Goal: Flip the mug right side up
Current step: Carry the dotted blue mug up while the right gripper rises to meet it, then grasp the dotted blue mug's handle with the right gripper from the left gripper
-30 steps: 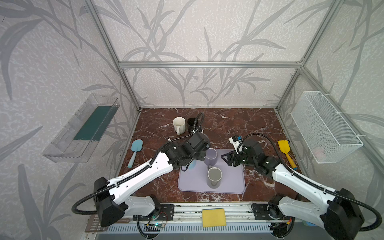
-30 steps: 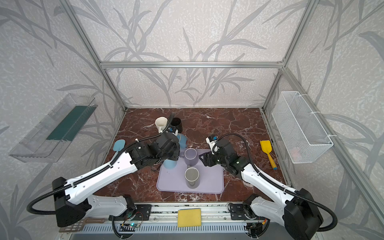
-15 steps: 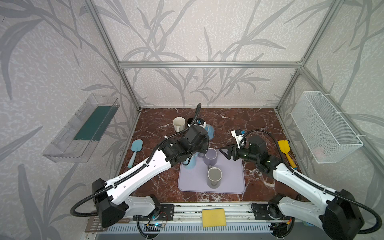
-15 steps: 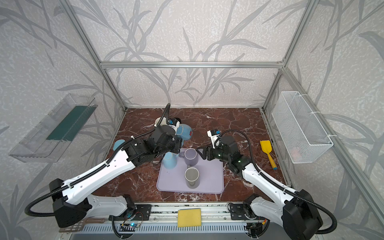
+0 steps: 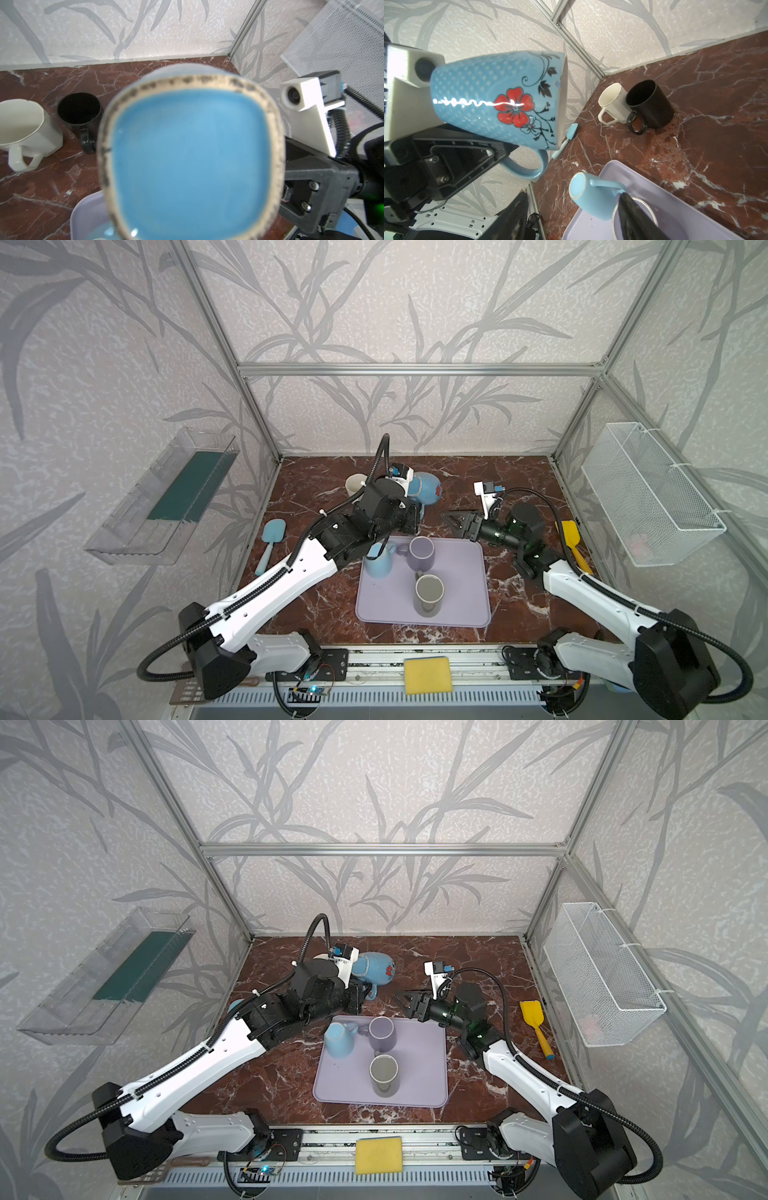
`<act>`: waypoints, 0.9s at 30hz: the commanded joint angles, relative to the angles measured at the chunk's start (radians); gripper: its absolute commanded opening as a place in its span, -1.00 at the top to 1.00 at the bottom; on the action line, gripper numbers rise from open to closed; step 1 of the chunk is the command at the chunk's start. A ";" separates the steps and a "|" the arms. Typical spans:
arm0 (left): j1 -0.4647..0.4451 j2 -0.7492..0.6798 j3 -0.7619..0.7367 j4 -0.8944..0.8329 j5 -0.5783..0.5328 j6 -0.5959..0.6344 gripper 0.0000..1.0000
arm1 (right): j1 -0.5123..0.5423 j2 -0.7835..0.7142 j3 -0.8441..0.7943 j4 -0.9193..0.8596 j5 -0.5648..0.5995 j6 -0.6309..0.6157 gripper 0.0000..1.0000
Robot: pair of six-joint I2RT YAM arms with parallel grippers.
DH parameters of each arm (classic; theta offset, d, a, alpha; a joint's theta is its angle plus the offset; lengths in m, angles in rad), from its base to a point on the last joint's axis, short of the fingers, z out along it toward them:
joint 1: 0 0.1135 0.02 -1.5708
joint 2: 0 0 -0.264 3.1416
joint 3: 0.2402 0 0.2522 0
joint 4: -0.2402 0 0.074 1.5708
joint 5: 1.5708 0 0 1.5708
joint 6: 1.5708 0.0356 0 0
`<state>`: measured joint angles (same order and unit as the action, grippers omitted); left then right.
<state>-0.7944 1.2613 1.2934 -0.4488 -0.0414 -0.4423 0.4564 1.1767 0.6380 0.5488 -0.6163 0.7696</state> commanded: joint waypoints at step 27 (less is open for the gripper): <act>0.084 -0.087 -0.058 0.392 0.357 -0.097 1.00 | -0.009 0.247 0.036 0.852 -0.093 0.432 -0.21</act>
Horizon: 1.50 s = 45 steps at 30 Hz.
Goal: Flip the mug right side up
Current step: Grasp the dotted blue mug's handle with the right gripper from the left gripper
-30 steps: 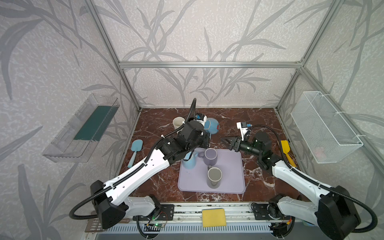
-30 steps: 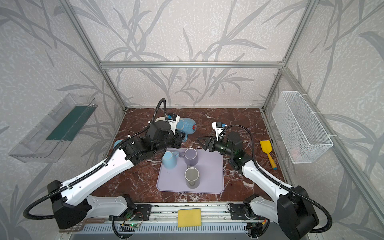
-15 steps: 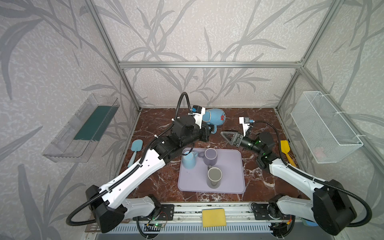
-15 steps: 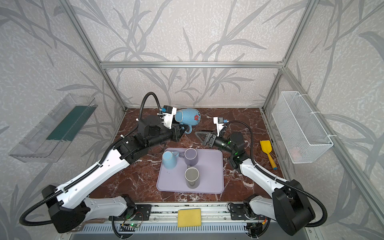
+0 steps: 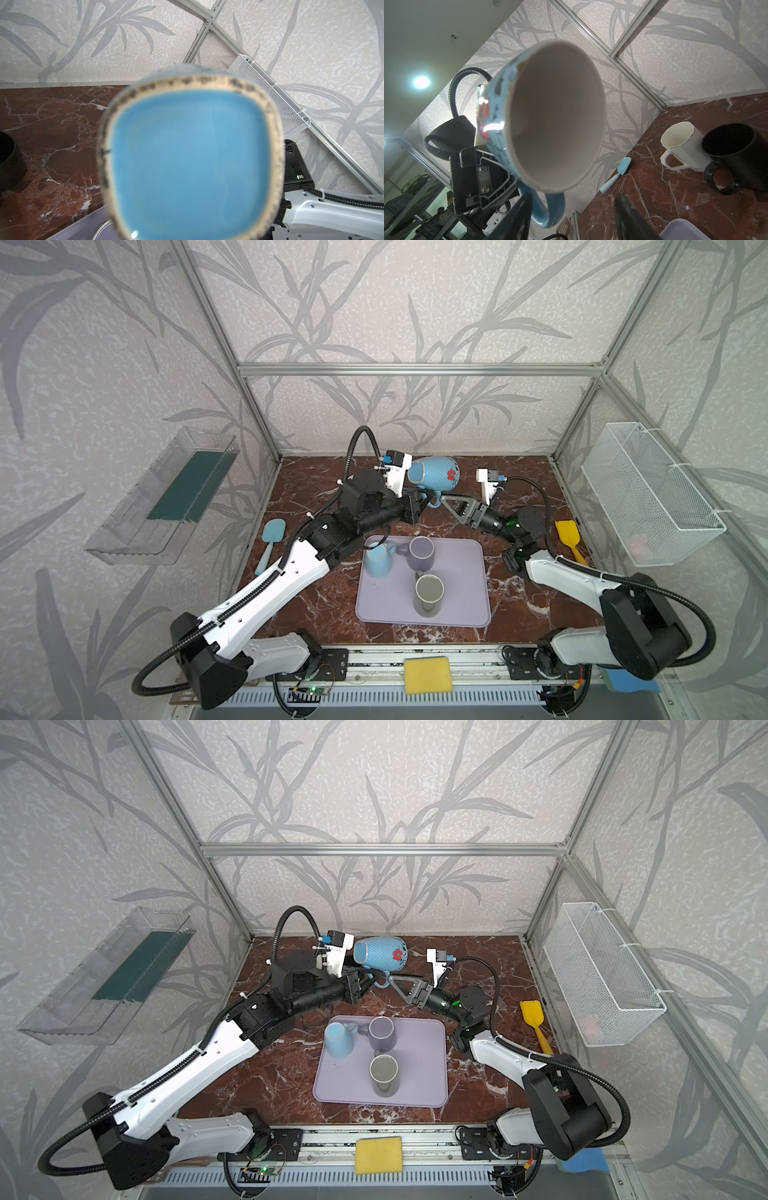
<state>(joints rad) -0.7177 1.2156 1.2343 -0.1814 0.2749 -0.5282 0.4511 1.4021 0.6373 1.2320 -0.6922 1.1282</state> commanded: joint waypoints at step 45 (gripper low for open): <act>0.044 -0.018 -0.061 0.315 0.251 -0.093 1.00 | 0.011 -0.079 0.082 0.169 -0.069 0.135 0.51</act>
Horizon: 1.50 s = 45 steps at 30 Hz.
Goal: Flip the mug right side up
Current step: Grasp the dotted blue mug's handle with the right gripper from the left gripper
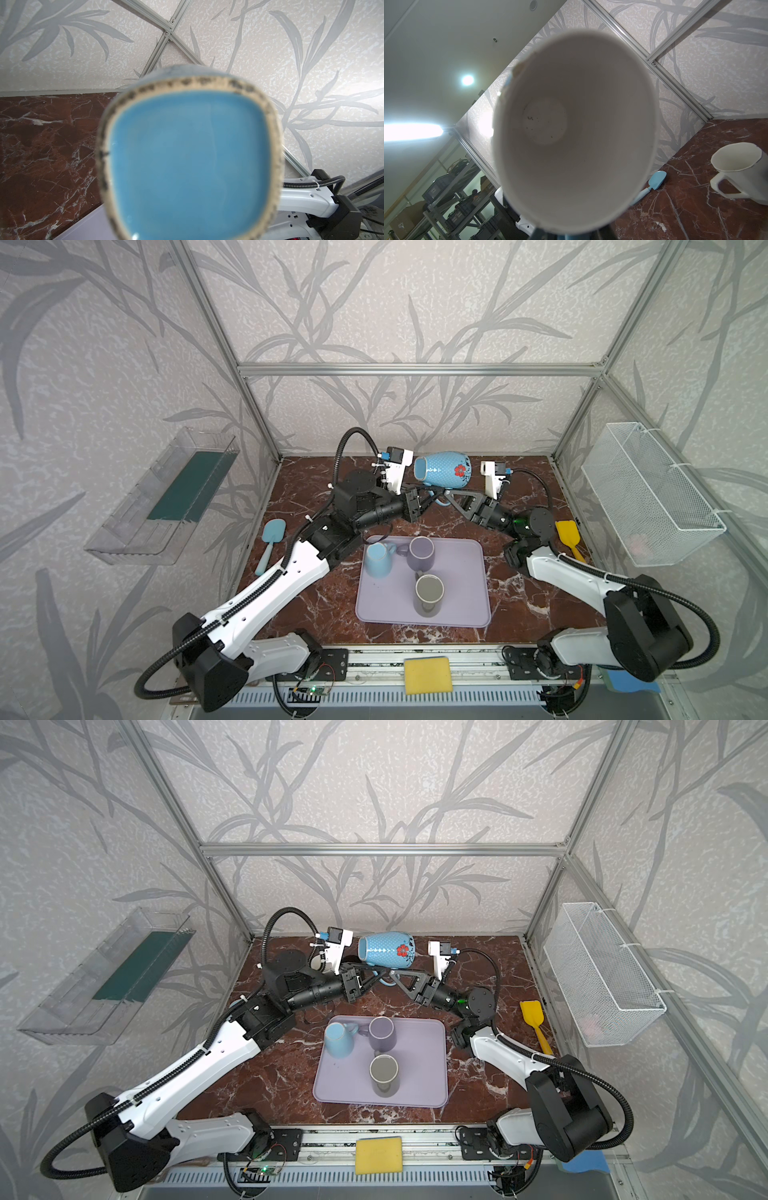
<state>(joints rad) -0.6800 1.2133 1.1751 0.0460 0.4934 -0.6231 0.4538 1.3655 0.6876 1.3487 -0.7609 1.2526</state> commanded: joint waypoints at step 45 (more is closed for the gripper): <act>0.037 0.035 -0.023 0.092 0.047 -0.027 0.14 | 0.009 -0.042 -0.011 0.052 0.069 0.056 1.00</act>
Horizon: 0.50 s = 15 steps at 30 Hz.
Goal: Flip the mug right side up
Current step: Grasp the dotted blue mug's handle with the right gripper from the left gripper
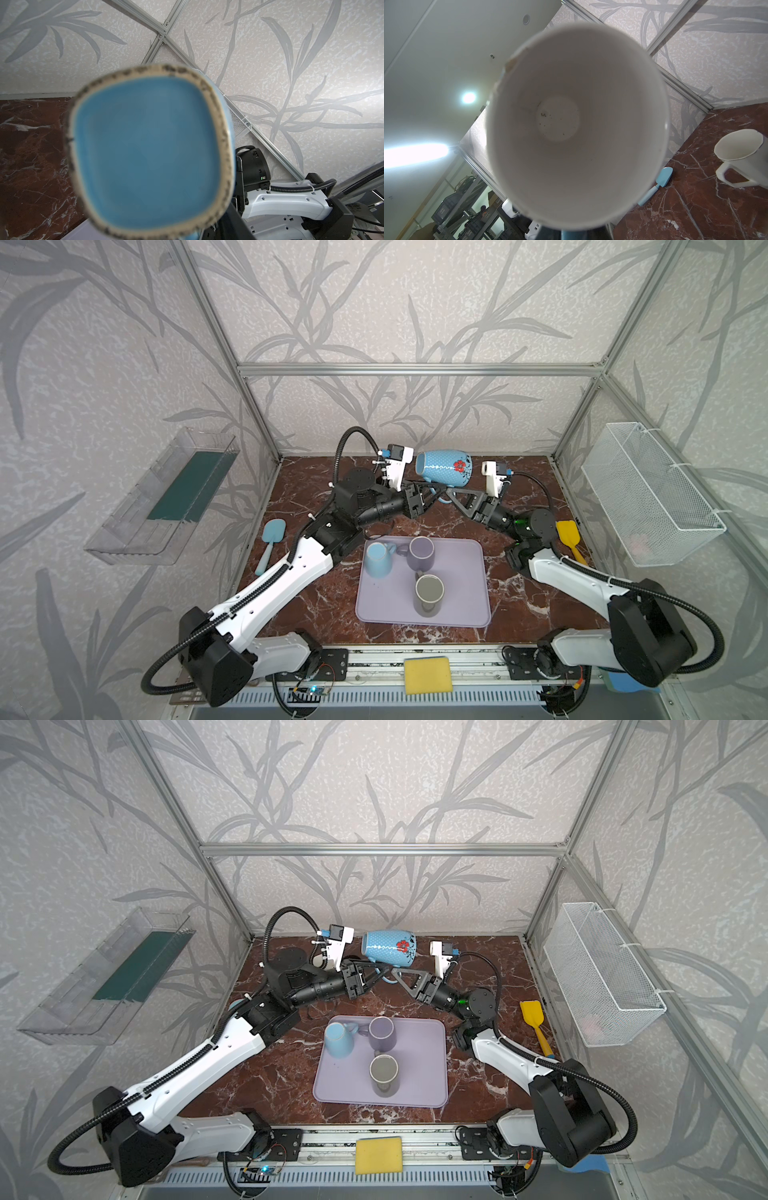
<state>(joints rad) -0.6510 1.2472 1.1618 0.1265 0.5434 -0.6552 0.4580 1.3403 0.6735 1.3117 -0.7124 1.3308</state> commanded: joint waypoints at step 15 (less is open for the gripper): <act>0.019 -0.038 -0.056 -0.074 -0.063 0.037 0.07 | 0.005 -0.007 -0.052 0.071 0.046 -0.039 1.00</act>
<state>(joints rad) -0.6388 1.2415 1.1191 0.0746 0.5011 -0.6426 0.4580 1.3415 0.6281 1.3045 -0.6895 1.3228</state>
